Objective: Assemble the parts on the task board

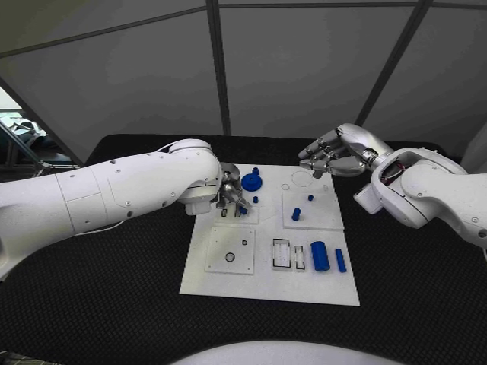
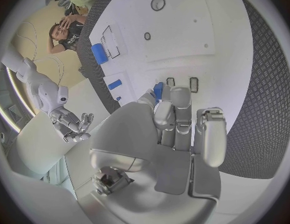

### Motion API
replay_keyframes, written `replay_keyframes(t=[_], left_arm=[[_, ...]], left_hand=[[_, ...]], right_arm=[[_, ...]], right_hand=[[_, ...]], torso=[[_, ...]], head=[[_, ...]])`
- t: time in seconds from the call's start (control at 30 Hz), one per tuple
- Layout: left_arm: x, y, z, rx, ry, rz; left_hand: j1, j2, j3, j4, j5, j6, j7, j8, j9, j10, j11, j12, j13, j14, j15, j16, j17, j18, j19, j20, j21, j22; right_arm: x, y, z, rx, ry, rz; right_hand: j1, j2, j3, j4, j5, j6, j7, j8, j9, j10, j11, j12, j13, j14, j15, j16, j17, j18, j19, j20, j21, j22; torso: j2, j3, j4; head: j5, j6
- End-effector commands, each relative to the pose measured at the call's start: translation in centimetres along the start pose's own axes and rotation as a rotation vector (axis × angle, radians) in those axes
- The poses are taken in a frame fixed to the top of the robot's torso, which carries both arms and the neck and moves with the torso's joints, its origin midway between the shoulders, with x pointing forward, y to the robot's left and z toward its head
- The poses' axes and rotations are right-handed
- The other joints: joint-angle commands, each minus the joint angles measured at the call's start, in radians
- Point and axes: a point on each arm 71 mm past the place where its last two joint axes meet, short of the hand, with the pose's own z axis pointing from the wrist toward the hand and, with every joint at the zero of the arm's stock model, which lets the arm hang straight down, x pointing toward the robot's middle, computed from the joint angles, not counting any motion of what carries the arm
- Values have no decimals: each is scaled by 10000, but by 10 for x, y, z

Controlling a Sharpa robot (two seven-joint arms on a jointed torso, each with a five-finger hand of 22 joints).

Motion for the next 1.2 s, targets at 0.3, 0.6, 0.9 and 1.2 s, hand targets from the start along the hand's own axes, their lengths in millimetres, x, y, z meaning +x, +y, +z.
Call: replay_keyframes(t=[0.3, 0.6, 0.9, 1.2], left_arm=[[-6, 12, -12, 280, -253, -1368], [-21, 30, -31, 309, -1240, -1746], [-26, 44, -43, 271, -2491, -1706], [-10, 42, -40, 598, -3522, -2075]], left_hand=[[-1625, -1329, 4439, -1279, -13, -221, -92, 651, 910, 32, -67, -204, -140, 38, -33, -99, 96, -591, 851, -27, 38, 2197], [-1844, -1444, 4794, -1468, -27, -249, -102, 728, 1041, 53, -65, -207, -145, 46, -48, -107, 116, -596, 862, -23, 49, 2222], [-1995, -1559, 5081, -1623, -29, -220, -126, 789, 1134, 120, -89, -172, -117, 54, -65, -108, 136, -603, 877, -35, 65, 2252], [-2160, -1695, 5409, -1761, -28, -178, -153, 843, 1220, 209, -115, -105, -51, 61, -85, -112, 156, -619, 912, -54, 106, 2324]], right_arm=[[-2, -1, 1, -1, 42, -55], [-5, -5, 1, 69, -44, -90], [-7, -6, 0, 49, -99, -201], [-7, -5, 0, -19, -80, -372]], right_hand=[[38, 52, -22, -38, 90, 4, 51, -42, -4, 2, 22, -42, -22, -10, 13, -88, 16, 34, 90, 19, -81, -21], [7, 44, -35, -23, 86, -1, 58, -47, -6, -2, 30, -46, -32, -13, 20, -103, 21, 31, 92, 23, -100, -32], [-4, 44, -40, -17, 83, 0, 59, -48, -6, -2, 32, -46, -35, -12, 22, -109, 23, 31, 94, 25, -107, -37], [-18, 43, -45, -9, 80, 1, 59, -48, -6, -1, 33, -46, -39, -11, 24, -115, 26, 30, 97, 27, -115, -42]], torso=[[-4, 1, 21], [0, 19, 20], [10, 18, 13], [7, 13, -4]], head=[[8, 109], [14, 162], [70, 176], [118, 117]])
